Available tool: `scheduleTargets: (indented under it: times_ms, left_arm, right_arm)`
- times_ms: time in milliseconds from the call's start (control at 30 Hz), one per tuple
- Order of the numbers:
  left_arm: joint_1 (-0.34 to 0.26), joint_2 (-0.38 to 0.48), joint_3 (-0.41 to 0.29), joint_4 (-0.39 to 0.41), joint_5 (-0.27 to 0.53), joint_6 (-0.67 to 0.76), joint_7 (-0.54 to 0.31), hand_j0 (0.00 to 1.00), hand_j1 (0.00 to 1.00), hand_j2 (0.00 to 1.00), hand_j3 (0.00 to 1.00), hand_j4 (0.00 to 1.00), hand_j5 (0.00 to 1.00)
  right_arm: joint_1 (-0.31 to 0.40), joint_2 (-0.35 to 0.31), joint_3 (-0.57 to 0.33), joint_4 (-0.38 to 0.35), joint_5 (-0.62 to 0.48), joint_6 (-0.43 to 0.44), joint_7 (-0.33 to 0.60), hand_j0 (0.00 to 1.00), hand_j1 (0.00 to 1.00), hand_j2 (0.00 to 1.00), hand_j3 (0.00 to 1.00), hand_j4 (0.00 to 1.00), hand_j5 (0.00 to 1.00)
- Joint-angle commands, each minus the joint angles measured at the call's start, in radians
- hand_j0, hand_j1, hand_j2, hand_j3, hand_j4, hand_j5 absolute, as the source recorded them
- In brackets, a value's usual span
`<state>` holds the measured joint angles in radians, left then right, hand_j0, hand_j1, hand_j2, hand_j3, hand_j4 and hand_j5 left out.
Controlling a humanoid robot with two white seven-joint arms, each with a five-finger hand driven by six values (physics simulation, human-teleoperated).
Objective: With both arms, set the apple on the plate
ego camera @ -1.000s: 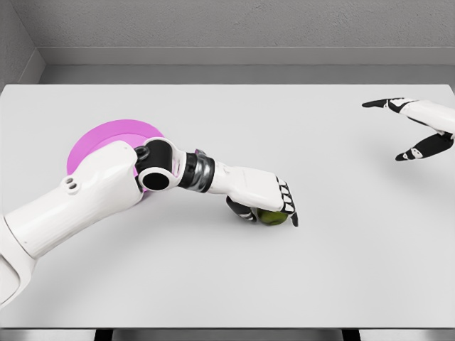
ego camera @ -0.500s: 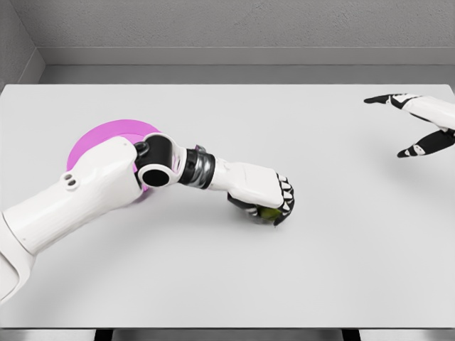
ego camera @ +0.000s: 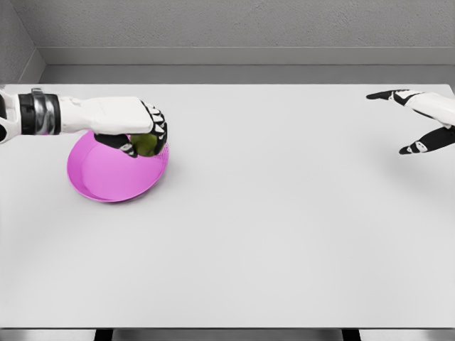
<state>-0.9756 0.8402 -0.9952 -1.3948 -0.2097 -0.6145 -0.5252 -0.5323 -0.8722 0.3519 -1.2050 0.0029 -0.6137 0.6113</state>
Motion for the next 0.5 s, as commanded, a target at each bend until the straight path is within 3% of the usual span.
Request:
scheduleTargets:
  times_ms: [0,67,167,200,367,433,467]
  left_arm:
    - [0.002,0.034,0.012,0.054,0.012,0.004,-0.004,0.39,0.39,0.39,0.39,0.39,0.39]
    - [0.014,0.031,0.012,0.056,0.012,0.004,-0.004,0.45,0.45,0.45,0.45,0.45,0.45]
    - [0.014,0.028,0.010,0.091,0.021,0.004,0.004,0.95,0.95,0.95,0.95,0.95,0.95]
    - [0.014,0.025,0.010,0.092,0.021,0.004,0.005,1.00,1.00,1.00,1.00,1.00,1.00]
    - [0.014,0.027,0.012,0.095,0.023,0.004,0.005,1.00,1.00,1.00,1.00,1.00,1.00]
    - [0.012,0.027,0.015,0.203,0.050,0.004,0.007,1.00,1.00,1.00,1.00,1.00,1.00]
    - [0.012,0.027,0.053,0.266,0.052,0.004,0.007,1.00,1.00,1.00,1.00,1.00,1.00]
  right_arm:
    - [0.000,-0.001,-0.002,-0.001,-0.008,0.003,0.000,1.00,1.00,1.00,1.00,1.00,1.00]
    - [0.000,-0.001,-0.002,-0.001,-0.009,0.003,0.000,1.00,1.00,1.00,1.00,1.00,1.00]
    - [0.002,-0.001,-0.002,-0.002,-0.008,0.003,0.000,1.00,1.00,1.00,1.00,1.00,1.00]
    - [0.002,-0.001,-0.002,-0.004,-0.008,0.003,0.000,1.00,1.00,1.00,1.00,1.00,1.00]
    - [0.002,-0.002,-0.002,-0.005,-0.008,0.003,0.000,1.00,1.00,1.00,1.00,1.00,1.00]
    - [0.000,-0.002,-0.002,-0.005,-0.008,0.003,0.000,1.00,1.00,1.00,1.00,1.00,1.00]
    - [0.000,-0.002,-0.002,-0.005,-0.008,0.003,0.000,1.00,1.00,1.00,1.00,1.00,1.00]
